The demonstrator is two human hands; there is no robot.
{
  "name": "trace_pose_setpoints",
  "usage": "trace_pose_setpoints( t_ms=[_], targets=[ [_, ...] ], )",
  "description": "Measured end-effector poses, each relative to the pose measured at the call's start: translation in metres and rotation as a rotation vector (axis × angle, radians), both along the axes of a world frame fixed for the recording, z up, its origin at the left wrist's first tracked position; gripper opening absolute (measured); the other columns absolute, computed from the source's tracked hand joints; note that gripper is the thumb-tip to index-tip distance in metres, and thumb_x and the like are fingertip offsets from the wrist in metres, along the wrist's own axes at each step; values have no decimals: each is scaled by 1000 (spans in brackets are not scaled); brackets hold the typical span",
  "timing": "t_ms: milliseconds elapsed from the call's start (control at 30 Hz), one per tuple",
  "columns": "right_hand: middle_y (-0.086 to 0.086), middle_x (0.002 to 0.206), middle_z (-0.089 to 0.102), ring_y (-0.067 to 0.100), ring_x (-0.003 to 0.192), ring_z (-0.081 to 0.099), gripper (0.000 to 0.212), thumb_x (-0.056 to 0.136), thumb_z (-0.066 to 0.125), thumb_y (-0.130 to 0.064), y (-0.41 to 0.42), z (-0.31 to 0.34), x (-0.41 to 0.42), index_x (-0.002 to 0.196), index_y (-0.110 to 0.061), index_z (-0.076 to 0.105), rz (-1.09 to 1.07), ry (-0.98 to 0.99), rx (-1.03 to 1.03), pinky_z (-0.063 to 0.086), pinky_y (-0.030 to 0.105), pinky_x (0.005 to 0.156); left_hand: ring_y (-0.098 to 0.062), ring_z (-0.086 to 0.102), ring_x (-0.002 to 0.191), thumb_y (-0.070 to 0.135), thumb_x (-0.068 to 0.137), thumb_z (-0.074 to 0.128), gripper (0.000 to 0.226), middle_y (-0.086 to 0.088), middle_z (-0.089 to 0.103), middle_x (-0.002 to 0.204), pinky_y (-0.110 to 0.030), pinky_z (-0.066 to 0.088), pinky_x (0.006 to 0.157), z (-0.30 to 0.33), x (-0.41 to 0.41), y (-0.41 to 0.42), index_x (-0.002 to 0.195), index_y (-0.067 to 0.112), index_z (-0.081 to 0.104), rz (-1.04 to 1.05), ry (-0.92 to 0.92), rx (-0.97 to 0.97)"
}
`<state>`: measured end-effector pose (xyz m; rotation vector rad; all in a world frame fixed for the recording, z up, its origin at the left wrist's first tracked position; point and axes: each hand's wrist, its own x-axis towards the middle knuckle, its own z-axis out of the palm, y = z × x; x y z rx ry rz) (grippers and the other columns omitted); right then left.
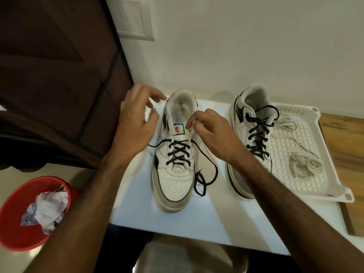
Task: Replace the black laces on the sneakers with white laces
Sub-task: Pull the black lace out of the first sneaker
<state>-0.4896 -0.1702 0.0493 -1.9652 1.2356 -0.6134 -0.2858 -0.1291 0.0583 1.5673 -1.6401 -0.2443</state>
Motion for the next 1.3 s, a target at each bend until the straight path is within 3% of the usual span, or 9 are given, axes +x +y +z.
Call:
trace_pose_setpoints(
  t_ms=[67, 167, 467, 667, 767, 933, 1100, 1200, 1300],
  targets=[
    [0, 89, 62, 13, 85, 57, 24, 96, 46, -18, -1, 1, -1, 95, -26, 69, -20, -54, 47, 47, 40, 82, -8, 50, 86, 16, 89, 57, 15, 12, 50, 94, -40, 39, 84, 0, -8, 2, 97, 23, 67, -196, -146, 17],
    [18, 91, 66, 33, 85, 60, 22, 93, 45, -15, -1, 1, -3, 94, -25, 65, -38, -144, 125, 53, 52, 81, -10, 46, 89, 36, 91, 55, 17, 14, 45, 91, -38, 34, 79, -8, -22, 1, 93, 28, 70, -340, -368, 89],
    [24, 97, 63, 39, 90, 58, 22, 89, 45, -20, -3, -4, -4, 93, -26, 66, -45, -209, 188, 51, 59, 87, -10, 38, 92, 31, 92, 61, 10, 8, 50, 101, -38, 35, 77, -22, -21, -2, 95, 27, 70, -375, -417, 133],
    [16, 96, 65, 34, 92, 62, 26, 92, 41, -19, -10, -7, -9, 94, -27, 66, -52, -172, 130, 51, 59, 88, -6, 58, 84, 6, 85, 64, 12, 3, 52, 102, -18, 47, 74, -20, -18, -6, 79, 15, 59, -146, 169, 108],
    [6, 100, 64, 24, 100, 60, 27, 97, 40, -20, -16, -8, -14, 93, -27, 66, -70, -168, 90, 50, 55, 93, 3, 56, 86, 21, 86, 61, 9, 13, 50, 105, -15, 44, 80, -22, -12, -8, 80, 27, 60, -66, 382, 241],
    [7, 101, 56, 16, 94, 56, 22, 107, 45, -22, -13, -10, -7, 105, -24, 66, -8, -118, 17, 49, 38, 91, -3, 38, 113, 38, 92, 63, 22, 16, 39, 123, -31, 29, 96, -17, -18, -3, 112, 32, 64, -100, -102, 122],
    [7, 100, 57, 17, 96, 56, 21, 107, 45, -23, -12, -11, -7, 107, -23, 65, -5, -122, 7, 49, 38, 91, -15, 40, 117, 36, 94, 68, 3, 12, 47, 141, -35, 22, 92, -23, -24, -1, 96, 34, 70, -220, -333, 78],
    [8, 99, 58, 18, 96, 56, 21, 108, 44, -23, -11, -10, -6, 107, -22, 64, 4, -125, 12, 49, 39, 91, -11, 47, 115, 34, 96, 65, 12, 16, 53, 127, -34, 26, 92, -25, -24, -8, 87, 28, 71, -110, -136, 65],
    [5, 101, 58, 17, 96, 57, 22, 108, 43, -23, -12, -9, -6, 106, -24, 64, 11, -125, 33, 49, 36, 91, -9, 59, 104, 27, 97, 56, 17, 6, 63, 110, -33, 44, 89, -17, -14, -12, 84, 25, 67, 68, 546, 42]
  ],
)
